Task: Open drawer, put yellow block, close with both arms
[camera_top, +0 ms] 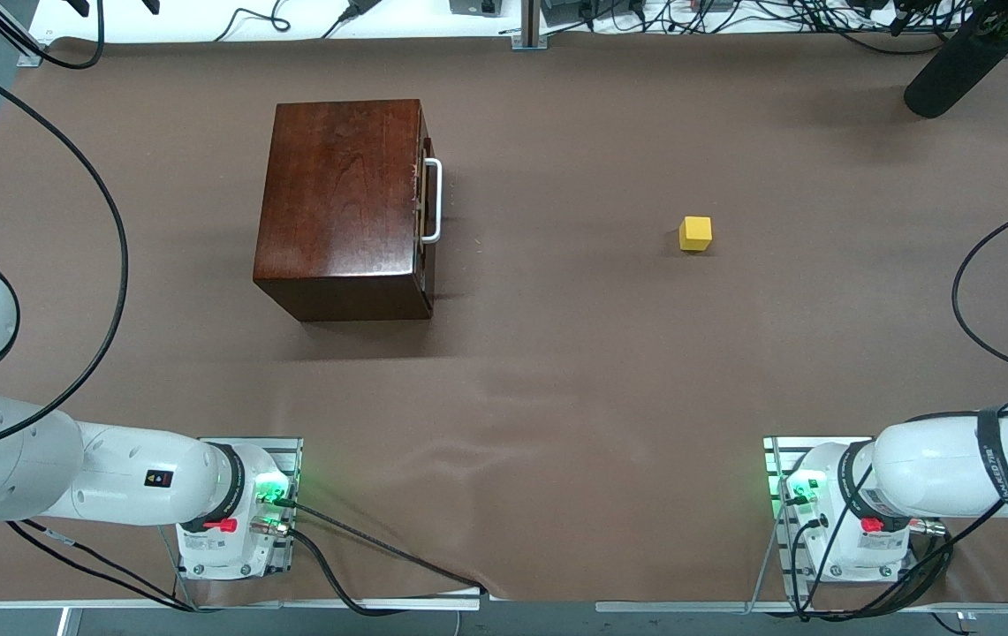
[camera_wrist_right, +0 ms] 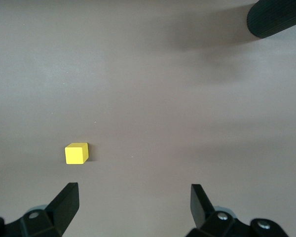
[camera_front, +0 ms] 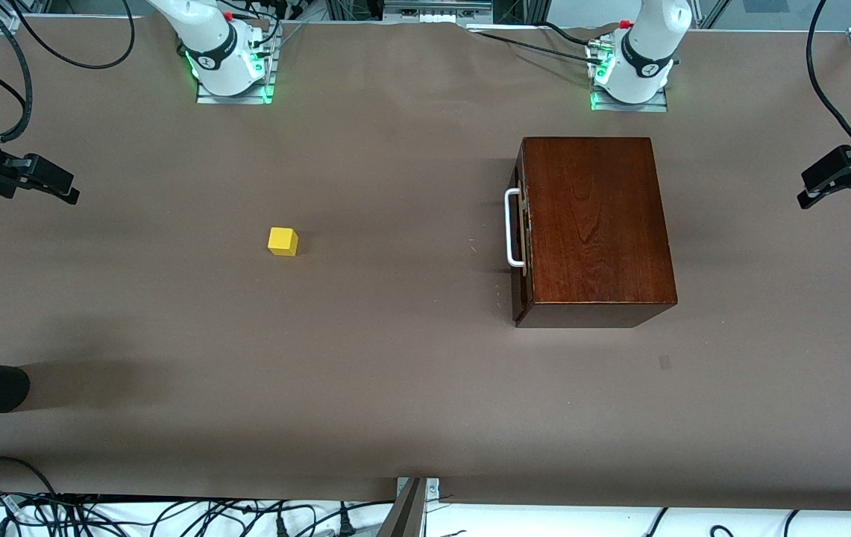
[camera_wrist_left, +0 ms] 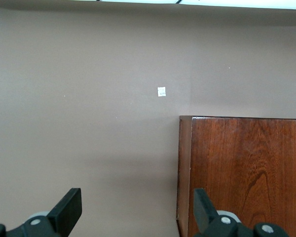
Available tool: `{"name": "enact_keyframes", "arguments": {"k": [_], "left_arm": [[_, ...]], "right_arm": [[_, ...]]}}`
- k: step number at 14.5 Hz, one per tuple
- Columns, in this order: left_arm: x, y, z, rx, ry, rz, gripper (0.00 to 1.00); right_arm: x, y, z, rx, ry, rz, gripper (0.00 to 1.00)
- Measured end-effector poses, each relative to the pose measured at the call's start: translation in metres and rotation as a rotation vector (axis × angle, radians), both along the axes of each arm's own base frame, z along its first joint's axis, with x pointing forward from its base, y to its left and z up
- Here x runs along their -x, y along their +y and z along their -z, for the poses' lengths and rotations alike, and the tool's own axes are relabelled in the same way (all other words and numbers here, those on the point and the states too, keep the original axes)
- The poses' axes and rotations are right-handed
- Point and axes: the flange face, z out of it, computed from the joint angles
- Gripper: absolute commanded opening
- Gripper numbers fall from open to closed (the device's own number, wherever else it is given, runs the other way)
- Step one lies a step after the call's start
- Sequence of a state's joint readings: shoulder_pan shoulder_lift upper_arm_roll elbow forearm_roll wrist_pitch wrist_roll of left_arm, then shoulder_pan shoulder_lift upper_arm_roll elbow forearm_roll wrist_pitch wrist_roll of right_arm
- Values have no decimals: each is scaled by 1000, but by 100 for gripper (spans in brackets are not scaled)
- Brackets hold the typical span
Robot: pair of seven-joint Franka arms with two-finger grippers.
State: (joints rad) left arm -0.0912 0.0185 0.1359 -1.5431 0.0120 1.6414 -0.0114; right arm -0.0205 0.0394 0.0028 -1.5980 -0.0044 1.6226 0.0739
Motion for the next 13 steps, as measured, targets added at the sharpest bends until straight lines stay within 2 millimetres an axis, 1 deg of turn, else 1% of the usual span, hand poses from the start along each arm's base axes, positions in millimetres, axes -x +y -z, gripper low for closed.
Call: {"name": "enact_keyframes", "arguments": {"k": [2, 5, 8, 11, 12, 13], "left_arm": [[-1, -4, 3, 11, 7, 5, 100], [-2, -17, 6, 30, 22, 25, 100], [-1, -32, 7, 31, 32, 52, 100], [1, -40, 6, 31, 42, 66, 100], [1, -45, 5, 31, 44, 76, 100], [2, -57, 5, 31, 46, 96, 100]], "right_arm": [[0, 0, 0, 0, 0, -1, 100], [0, 0, 0, 0, 0, -1, 100], [0, 0, 0, 0, 0, -1, 100], [0, 0, 0, 0, 0, -1, 100], [0, 0, 0, 0, 0, -1, 100], [0, 1, 0, 0, 0, -1, 100]]}}
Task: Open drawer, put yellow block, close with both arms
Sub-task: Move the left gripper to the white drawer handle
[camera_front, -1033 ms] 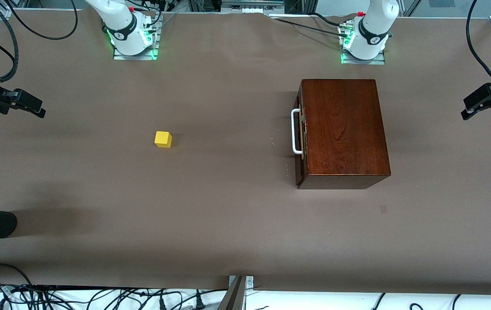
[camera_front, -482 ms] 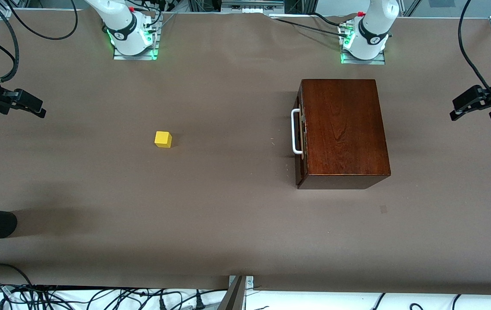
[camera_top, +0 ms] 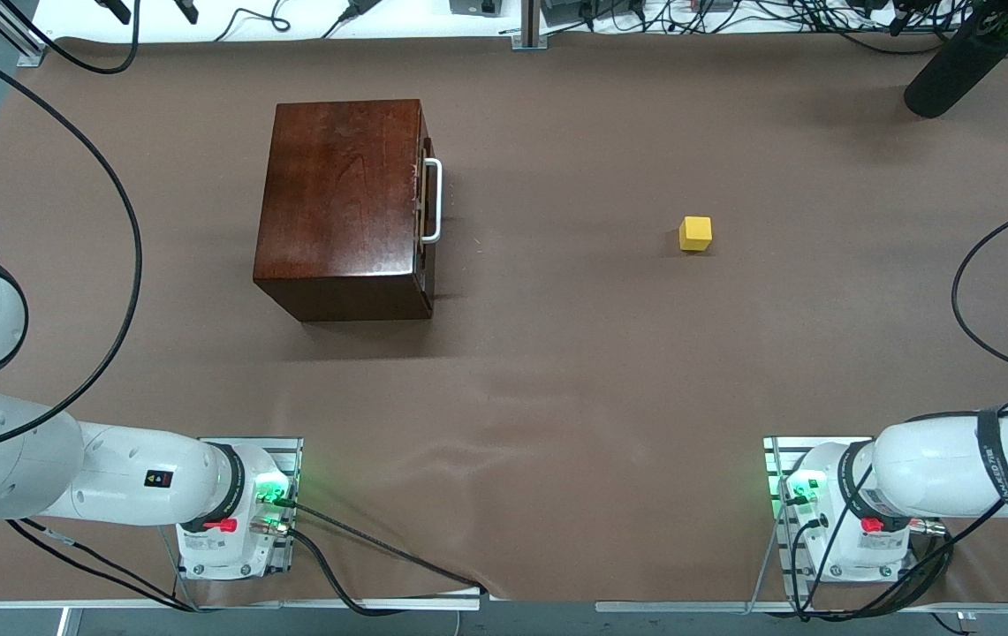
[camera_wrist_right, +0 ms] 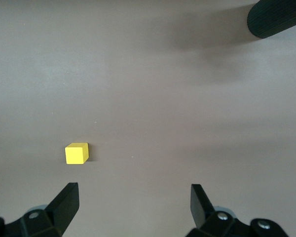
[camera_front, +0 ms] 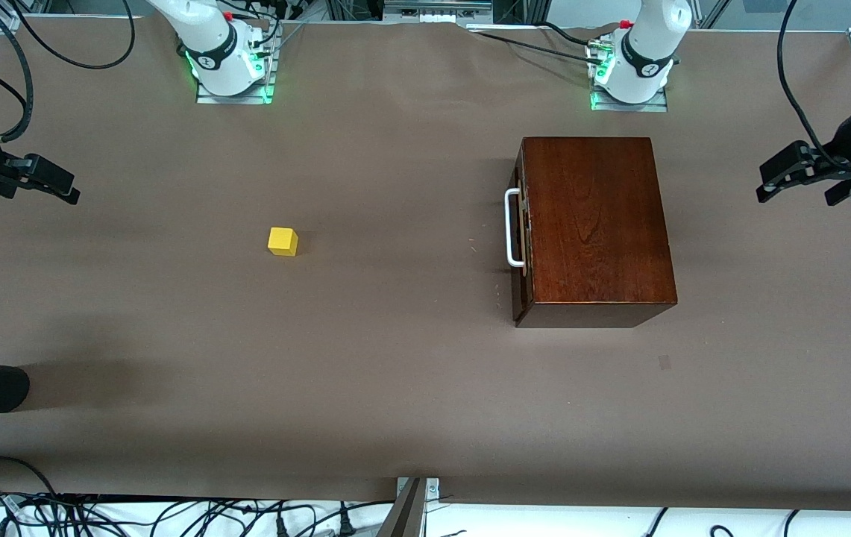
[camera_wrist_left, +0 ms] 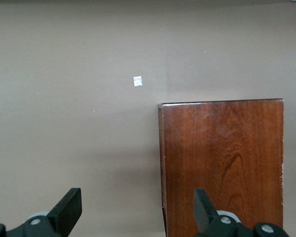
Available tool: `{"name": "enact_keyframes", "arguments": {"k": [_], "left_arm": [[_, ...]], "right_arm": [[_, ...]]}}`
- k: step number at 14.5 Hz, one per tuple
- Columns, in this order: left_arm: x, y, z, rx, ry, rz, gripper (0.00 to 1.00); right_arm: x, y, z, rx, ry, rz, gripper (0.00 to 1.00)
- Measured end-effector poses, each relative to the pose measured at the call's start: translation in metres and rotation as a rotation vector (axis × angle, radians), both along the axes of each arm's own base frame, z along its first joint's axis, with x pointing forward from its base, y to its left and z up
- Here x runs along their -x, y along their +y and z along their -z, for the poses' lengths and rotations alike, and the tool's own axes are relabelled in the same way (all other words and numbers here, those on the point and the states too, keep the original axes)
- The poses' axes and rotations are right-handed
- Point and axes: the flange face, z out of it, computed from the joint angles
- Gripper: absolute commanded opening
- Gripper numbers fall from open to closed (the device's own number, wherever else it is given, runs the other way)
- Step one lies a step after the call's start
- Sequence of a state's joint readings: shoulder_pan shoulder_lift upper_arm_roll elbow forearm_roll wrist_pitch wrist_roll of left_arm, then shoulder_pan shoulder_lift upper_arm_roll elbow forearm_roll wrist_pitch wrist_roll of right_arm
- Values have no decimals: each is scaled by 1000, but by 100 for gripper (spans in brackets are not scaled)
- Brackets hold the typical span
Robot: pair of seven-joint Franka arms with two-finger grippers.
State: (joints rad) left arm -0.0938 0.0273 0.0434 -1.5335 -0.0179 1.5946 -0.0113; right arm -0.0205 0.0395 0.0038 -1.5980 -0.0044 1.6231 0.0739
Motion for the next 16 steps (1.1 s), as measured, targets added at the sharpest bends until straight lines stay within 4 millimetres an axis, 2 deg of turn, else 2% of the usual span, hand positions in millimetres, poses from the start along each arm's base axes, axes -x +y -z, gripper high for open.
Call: {"name": "enact_keyframes", "arguments": {"k": [4, 7, 11, 14, 16], "left_arm": [[7, -71, 3, -3, 14, 88, 100], [3, -120, 16, 4, 34, 134, 100], [5, -221, 58, 7, 107, 135, 100], [26, -290, 86, -14, 153, 80, 100], [43, -322, 97, -36, 180, 56, 100]], "right_arm": [[-2, 0, -1, 0, -16, 0, 100], [-2, 0, -1, 0, -17, 0, 100], [-2, 0, -1, 0, -17, 0, 100], [-2, 0, -1, 0, -17, 0, 100], [-2, 0, -1, 0, -17, 0, 100]]}}
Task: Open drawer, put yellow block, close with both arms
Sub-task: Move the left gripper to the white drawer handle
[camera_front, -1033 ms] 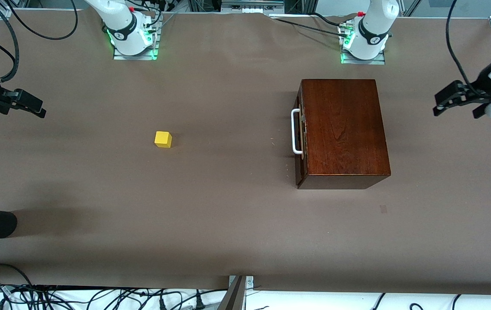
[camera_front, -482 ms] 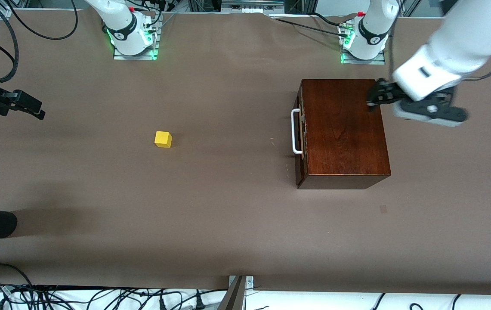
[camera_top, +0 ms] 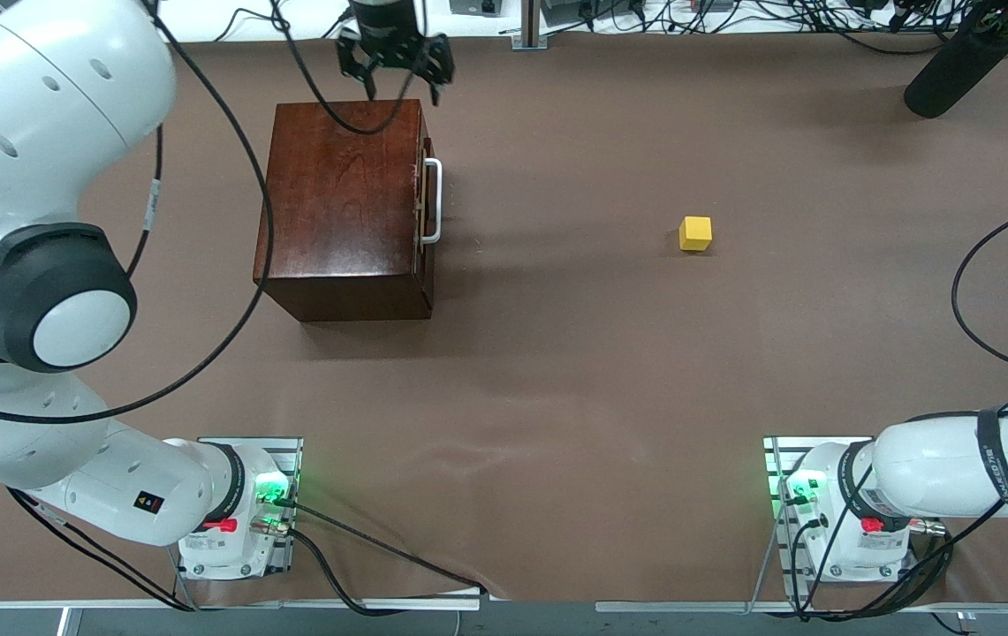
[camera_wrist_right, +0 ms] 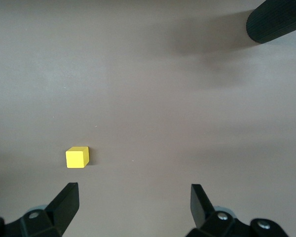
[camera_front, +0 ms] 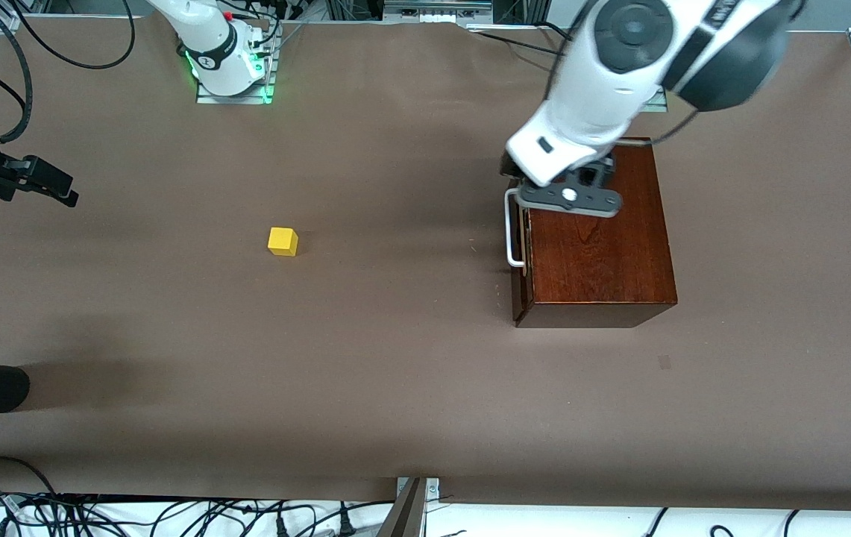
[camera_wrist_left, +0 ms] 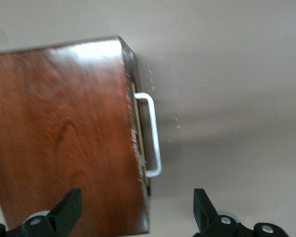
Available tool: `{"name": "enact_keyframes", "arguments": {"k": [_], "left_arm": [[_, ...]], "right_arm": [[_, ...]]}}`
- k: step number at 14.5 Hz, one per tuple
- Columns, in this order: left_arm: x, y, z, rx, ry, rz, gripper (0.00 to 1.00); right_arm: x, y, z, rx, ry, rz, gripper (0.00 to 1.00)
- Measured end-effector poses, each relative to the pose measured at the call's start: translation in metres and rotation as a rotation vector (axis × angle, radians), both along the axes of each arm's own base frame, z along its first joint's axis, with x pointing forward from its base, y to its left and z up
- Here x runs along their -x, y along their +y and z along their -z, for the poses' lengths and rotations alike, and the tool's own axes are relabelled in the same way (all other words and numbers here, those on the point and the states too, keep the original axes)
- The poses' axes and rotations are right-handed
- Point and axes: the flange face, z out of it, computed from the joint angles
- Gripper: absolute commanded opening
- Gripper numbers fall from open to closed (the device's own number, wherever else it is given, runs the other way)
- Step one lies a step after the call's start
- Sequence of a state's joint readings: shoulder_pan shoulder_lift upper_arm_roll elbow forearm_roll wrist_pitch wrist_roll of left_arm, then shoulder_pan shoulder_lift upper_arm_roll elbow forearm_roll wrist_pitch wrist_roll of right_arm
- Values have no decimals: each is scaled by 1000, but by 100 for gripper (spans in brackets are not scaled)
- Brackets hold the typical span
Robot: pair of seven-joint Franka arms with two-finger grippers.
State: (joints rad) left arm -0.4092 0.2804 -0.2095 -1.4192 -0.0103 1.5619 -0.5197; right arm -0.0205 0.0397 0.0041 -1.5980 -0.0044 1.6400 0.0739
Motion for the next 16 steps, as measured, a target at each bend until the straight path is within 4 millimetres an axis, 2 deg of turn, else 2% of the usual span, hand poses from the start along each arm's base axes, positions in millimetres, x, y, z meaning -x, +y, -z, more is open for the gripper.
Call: {"name": "enact_keyframes", "arguments": {"k": [2, 6, 8, 11, 13, 16], "left_arm": [[16, -25, 21, -43, 54, 14, 100], [35, -70, 94, -186, 104, -23, 100], [54, -100, 131, -262, 99, -48, 100], [86, -139, 167, -344, 49, -32, 100], [87, -146, 184, -337, 24, -26, 100], [70, -138, 199, -308, -2, -52, 100]], "right_arm": [[0, 0, 0, 0, 0, 0, 100], [0, 0, 0, 0, 0, 0, 100], [0, 0, 0, 0, 0, 0, 100], [0, 0, 0, 0, 0, 0, 100], [0, 0, 0, 0, 0, 0, 100], [0, 0, 0, 0, 1, 0, 100]]}}
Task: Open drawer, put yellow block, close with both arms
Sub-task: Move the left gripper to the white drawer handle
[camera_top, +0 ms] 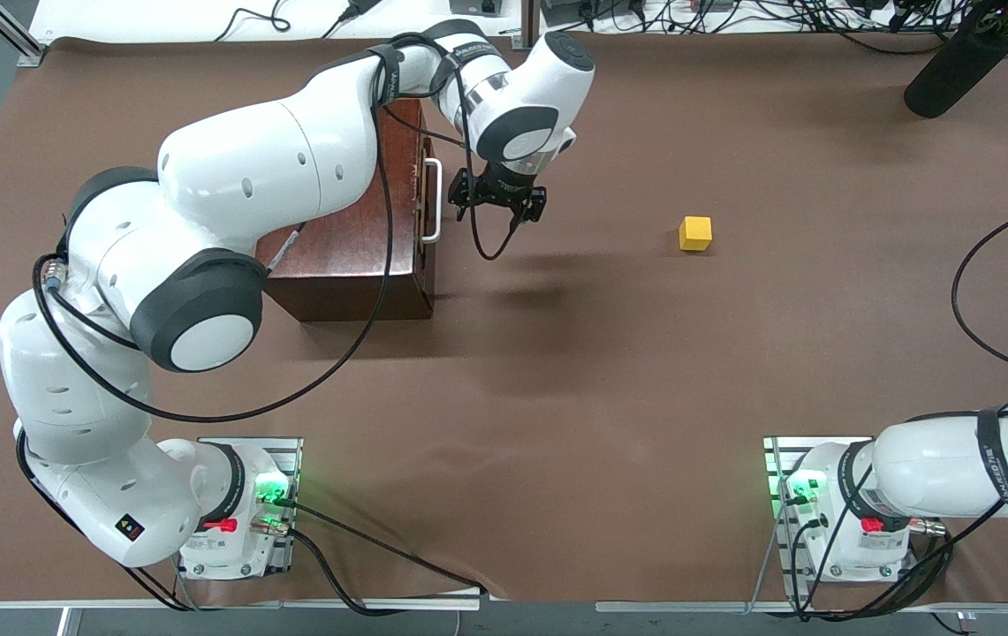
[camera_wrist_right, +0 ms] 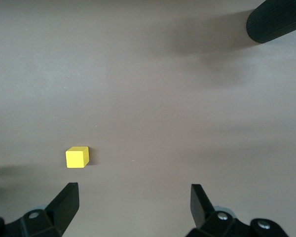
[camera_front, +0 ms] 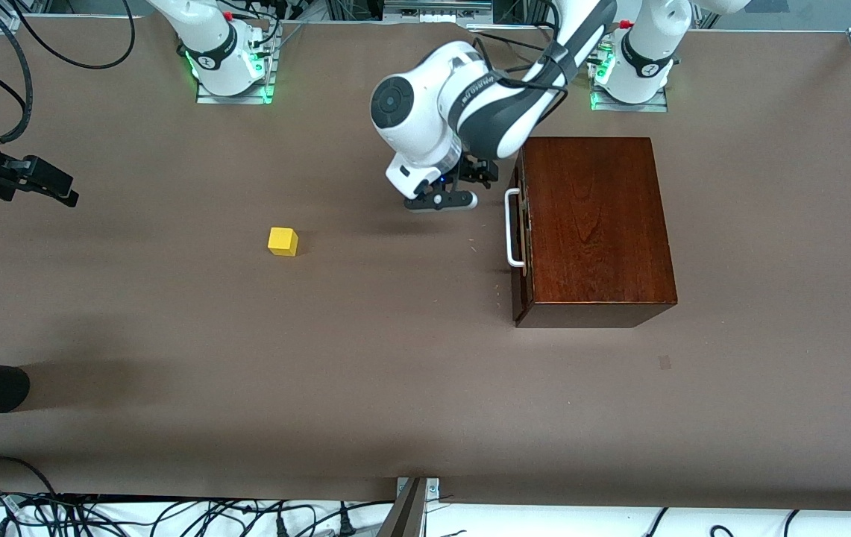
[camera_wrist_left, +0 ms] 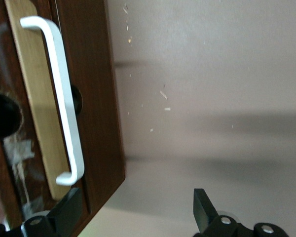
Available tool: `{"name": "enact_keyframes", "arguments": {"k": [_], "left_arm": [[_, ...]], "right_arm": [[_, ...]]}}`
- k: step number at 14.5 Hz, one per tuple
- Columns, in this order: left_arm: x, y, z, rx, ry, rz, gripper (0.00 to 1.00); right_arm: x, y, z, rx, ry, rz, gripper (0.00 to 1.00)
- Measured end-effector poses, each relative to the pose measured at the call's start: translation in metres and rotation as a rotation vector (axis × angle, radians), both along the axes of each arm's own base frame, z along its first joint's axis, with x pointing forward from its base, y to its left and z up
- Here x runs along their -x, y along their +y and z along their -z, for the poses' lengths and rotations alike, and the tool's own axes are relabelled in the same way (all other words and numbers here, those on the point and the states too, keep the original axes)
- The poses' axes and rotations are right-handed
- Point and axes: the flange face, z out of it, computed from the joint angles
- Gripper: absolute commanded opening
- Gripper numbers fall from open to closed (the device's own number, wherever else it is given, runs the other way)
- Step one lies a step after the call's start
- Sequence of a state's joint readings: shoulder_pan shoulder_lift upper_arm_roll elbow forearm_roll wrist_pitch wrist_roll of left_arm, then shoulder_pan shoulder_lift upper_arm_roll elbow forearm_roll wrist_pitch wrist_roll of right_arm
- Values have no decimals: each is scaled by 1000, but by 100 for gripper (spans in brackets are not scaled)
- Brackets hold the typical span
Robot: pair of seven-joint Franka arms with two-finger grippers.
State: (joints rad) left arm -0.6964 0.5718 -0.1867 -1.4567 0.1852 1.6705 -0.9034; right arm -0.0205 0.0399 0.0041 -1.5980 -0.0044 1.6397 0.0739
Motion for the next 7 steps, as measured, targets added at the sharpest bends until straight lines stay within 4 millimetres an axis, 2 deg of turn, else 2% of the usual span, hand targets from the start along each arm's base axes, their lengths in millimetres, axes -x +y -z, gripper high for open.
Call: {"name": "enact_keyframes", "arguments": {"k": [4, 7], "left_arm": [[-24, 16, -1, -2, -66, 0, 100], [-30, 19, 1, -8, -89, 11, 100]], "right_arm": [[0, 0, 0, 0, 0, 0, 100], [0, 0, 0, 0, 0, 0, 100]]}}
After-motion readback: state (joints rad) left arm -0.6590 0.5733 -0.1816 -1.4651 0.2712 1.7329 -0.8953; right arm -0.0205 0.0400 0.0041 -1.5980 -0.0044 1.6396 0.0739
